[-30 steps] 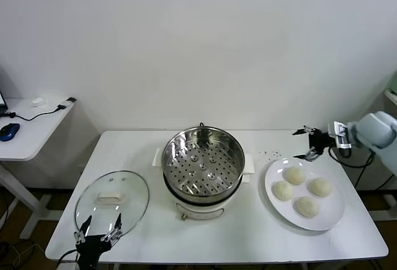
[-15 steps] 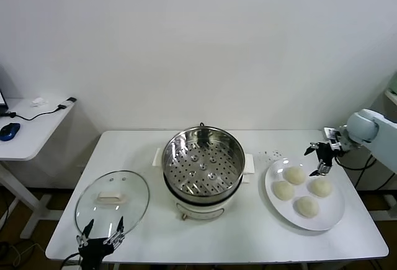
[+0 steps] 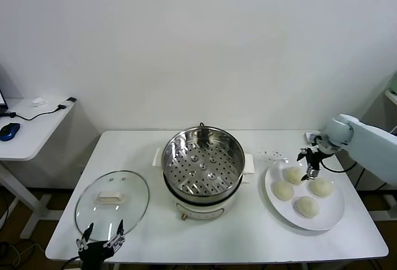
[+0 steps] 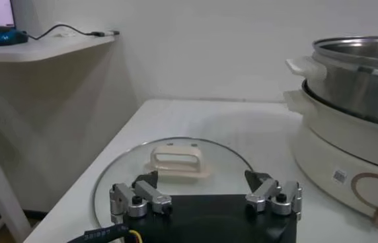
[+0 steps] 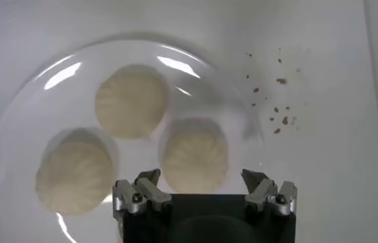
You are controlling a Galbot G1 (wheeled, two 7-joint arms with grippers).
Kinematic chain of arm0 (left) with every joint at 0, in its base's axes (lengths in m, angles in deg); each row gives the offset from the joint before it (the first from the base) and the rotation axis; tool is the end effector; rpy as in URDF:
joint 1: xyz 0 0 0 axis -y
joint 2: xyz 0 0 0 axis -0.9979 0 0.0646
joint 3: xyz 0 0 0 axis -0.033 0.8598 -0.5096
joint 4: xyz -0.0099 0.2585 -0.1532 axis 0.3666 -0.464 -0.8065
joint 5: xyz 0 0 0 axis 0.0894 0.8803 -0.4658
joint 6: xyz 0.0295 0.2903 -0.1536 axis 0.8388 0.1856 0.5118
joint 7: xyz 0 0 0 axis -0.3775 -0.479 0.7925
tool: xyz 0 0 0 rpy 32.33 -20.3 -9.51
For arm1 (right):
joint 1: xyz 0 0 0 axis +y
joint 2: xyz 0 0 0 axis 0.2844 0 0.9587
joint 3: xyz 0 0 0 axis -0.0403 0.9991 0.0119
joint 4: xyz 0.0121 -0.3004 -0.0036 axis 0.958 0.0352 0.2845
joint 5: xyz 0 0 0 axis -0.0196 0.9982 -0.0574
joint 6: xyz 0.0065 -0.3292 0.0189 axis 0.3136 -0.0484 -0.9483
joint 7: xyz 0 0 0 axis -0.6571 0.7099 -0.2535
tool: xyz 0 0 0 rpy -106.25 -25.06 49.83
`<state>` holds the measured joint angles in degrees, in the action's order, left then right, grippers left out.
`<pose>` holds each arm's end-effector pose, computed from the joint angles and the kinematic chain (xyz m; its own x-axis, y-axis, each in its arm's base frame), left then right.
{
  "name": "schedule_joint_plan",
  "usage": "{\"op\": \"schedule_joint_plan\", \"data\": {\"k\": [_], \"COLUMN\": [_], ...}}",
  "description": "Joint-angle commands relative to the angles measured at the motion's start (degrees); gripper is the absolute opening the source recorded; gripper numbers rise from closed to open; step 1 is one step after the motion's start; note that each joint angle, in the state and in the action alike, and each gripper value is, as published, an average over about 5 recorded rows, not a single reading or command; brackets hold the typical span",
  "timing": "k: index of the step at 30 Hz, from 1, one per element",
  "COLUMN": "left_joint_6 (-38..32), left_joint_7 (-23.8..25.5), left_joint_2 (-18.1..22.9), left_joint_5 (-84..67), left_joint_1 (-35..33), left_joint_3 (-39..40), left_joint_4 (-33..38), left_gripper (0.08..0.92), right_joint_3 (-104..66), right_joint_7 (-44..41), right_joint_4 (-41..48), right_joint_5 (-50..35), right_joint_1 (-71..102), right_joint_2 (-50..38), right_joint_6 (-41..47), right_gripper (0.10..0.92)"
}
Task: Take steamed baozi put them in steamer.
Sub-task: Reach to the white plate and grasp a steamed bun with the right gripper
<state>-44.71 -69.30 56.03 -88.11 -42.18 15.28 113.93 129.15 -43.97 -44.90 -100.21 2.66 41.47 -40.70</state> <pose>0.1029 0.0533 -0.2867 -0.9007 -0.1322 0.4139 -0.1388 0.9902 0.0143 0.4982 -0.2009 -0.2014 -0.1267 -0.0778 0.9889 -0.9851 0.1269 -0.1163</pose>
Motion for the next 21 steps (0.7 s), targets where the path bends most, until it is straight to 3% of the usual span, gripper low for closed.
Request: {"op": "schedule_joint_plan", "data": {"k": [1,9,16,21], "left_joint_6": [0.20,0.46,0.75,0.82], "left_joint_7": [0.01,0.03,-0.27,-0.63], "left_joint_2": [0.11,0.24,0.43,0.51], "left_joint_5": [0.23,0.48,0.70,0.74], "left_joint_1": [0.00,0.03,0.01,-0.13], "left_joint_3": [0.17,0.31,0.23,0.10], "left_joint_4": [-0.09,0.15,0.15,0.32], "left_gripper": [0.823,0.823,0.823,0.823], "right_joint_3": [-0.74,-1.65,-2.61,-1.02], "right_joint_7": [0.11,-0.59,-0.30,-1.59], "right_joint_4": [3.39,3.25,3.09,-1.04], "right_joint_5": [1.12,1.27,2.23,0.58], "right_joint_1": [1.75,2.42,2.63,-1.27], "right_joint_2": [2.71,3.18,3.10,0.81], "right_joint_6": [0.81,0.81,0.83,0.68], "right_gripper": [0.823,0.818,0.683,0.655]}}
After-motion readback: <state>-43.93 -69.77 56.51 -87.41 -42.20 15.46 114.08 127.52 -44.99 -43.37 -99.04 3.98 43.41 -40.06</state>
